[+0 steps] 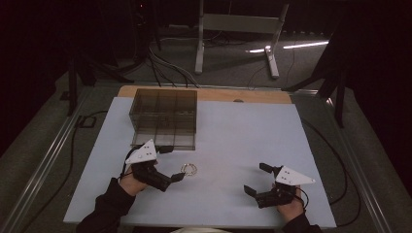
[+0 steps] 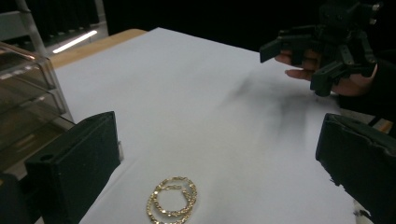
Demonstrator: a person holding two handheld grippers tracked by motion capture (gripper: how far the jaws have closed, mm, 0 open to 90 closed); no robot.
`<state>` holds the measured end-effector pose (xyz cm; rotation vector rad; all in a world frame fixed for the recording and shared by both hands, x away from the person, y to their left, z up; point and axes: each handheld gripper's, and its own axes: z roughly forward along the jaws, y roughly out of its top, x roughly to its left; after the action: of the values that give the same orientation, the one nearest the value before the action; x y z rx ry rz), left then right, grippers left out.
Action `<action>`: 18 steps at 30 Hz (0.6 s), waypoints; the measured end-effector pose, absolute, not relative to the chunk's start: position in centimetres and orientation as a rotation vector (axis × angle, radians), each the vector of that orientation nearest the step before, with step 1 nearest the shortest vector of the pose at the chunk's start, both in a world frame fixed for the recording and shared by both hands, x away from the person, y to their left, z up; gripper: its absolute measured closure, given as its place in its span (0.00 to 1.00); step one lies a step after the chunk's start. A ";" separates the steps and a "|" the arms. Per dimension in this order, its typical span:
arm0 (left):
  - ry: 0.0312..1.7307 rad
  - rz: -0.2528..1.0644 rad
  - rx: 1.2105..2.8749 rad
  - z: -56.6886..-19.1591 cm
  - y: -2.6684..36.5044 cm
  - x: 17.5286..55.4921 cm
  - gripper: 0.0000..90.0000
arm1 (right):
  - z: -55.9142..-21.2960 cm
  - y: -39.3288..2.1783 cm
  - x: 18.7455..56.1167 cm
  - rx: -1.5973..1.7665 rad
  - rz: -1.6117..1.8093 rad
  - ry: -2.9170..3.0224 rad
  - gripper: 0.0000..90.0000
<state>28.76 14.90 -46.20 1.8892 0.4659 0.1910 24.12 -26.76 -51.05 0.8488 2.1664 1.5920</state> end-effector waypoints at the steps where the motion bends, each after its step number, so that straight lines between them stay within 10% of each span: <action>1: 0.467 0.186 1.893 -46.4 14.8 28.9 0.01 | -51.1 -26.8 24.1 0.849 1.592 2.168 0.00; 18: 0.566 0.107 1.917 -48.9 13.0 30.7 0.01 | -51.1 -26.7 24.1 0.855 1.594 2.181 0.00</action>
<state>30.73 12.96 -48.92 1.9166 0.5664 0.1066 24.13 -26.66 -51.14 0.8547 2.1807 1.5944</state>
